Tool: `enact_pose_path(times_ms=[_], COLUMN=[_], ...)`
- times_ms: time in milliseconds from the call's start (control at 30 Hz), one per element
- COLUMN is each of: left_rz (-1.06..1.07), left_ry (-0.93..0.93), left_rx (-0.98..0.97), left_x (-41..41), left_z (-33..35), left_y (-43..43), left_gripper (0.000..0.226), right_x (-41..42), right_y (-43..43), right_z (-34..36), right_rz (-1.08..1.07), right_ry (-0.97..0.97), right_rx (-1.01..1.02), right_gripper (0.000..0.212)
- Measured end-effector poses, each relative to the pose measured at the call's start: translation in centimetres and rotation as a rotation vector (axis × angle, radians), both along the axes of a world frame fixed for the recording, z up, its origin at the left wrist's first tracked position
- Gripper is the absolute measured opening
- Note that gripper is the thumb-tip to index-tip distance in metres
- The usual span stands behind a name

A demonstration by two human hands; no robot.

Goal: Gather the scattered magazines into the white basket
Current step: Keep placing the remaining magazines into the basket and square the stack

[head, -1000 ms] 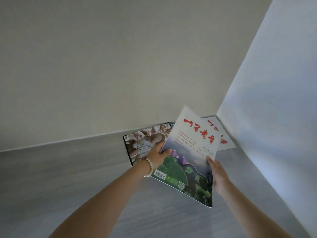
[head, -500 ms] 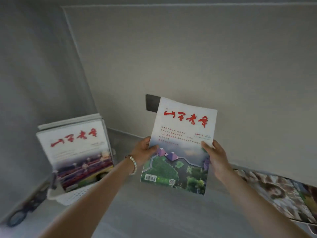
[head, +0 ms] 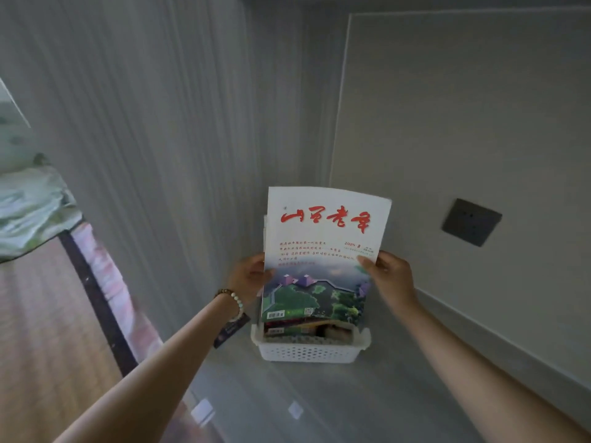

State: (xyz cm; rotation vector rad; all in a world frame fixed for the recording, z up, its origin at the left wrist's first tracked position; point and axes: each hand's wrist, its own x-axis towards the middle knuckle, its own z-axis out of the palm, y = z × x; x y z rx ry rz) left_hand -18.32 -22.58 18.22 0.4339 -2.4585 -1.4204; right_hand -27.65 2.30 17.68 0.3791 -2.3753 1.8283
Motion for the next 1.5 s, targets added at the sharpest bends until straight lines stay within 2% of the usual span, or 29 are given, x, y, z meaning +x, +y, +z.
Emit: enact_pose_path(times_ms=[300, 533, 733, 833, 933, 1067, 1167, 1333, 1433, 1500], left_rz=[0.116, 0.019, 0.090, 0.086, 0.094, 0.118, 0.085, 0.081, 0.084, 0.067], left_ry=[-0.063, -0.118, -0.182, -0.222, -0.238, -0.204, -0.165, -0.198, -0.202, -0.257], left_rx=[0.298, 0.187, 0.235, 0.146, 0.065, 0.080, 0.111, 0.286, 0.137, 0.047], left_x=[0.0, -1.0, -0.4, -0.1, -0.2, 0.0, 0.8, 1.4, 1.8, 2.1], left_z=[-5.1, -6.5, -8.6, -9.4, -9.6, -9.4, -9.6, -9.7, -10.1, -11.0], left_y=[-1.3, -1.1, -1.6, -2.0, -2.5, -2.9, -2.9, -2.7, -2.8, -2.9], left_gripper=[0.010, 0.014, 0.012, 0.010, 0.018, 0.020, 0.025, 0.023, 0.036, 0.056], right_x=[-0.1, -0.3, 0.5, 0.9, 0.8, 1.4, 1.9, 2.7, 3.2, 3.8], right_y=[-1.6, -0.8, -1.4, -1.9, -2.2, -2.0, -1.3, -0.4, -0.2, -0.1], right_z=[-5.0, -6.1, -7.6, -8.1, -8.1, -8.8, -9.7, -11.0, -11.5, -12.4], right_rz=[-0.065, -0.111, -0.039, -0.033, -0.053, -0.090, -0.137, -0.167, -0.168, -0.075], right_ry=[0.009, -0.018, -0.035, -0.046, -0.079, -0.086, -0.103, -0.113, -0.167, -0.276], right_rx=[0.144, 0.139, 0.224, 0.212, 0.173, 0.137, 0.182, 0.216, 0.241, 0.258], right_gripper=[0.019, 0.022, 0.023, 0.022, 0.020, 0.019, 0.023, 0.025, 0.039, 0.060])
